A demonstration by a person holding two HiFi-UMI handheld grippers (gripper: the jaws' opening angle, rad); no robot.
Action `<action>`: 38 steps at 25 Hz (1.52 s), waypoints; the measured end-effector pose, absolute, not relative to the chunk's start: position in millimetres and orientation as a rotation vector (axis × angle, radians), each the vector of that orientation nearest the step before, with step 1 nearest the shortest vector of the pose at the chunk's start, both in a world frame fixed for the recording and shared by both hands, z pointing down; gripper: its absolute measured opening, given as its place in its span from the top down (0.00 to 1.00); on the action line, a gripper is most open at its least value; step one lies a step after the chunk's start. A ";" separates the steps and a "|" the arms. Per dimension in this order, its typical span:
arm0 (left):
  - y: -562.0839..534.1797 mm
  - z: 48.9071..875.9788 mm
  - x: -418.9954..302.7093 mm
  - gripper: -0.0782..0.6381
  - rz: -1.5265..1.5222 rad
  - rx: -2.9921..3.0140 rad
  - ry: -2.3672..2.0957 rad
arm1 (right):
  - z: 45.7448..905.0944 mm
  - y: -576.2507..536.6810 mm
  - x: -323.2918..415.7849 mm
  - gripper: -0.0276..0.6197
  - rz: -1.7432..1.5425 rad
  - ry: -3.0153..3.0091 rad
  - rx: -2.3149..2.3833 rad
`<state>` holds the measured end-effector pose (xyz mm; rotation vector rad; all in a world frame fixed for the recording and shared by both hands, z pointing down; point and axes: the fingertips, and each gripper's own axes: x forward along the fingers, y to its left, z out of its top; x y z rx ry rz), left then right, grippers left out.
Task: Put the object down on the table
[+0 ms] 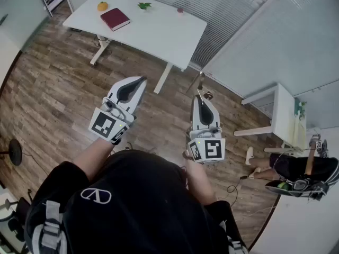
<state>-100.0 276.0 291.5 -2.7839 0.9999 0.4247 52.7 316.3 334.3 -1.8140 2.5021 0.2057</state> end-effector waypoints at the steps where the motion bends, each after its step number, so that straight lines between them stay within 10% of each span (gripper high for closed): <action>1: 278.5 292.0 -100.7 0.88 0.424 -2.784 1.000 | 334.6 318.5 51.5 0.95 0.205 2.502 -1.811; 38: 225.0 322.5 -50.6 0.88 0.307 -2.677 1.216 | 366.3 245.7 113.1 0.95 0.077 2.571 -1.533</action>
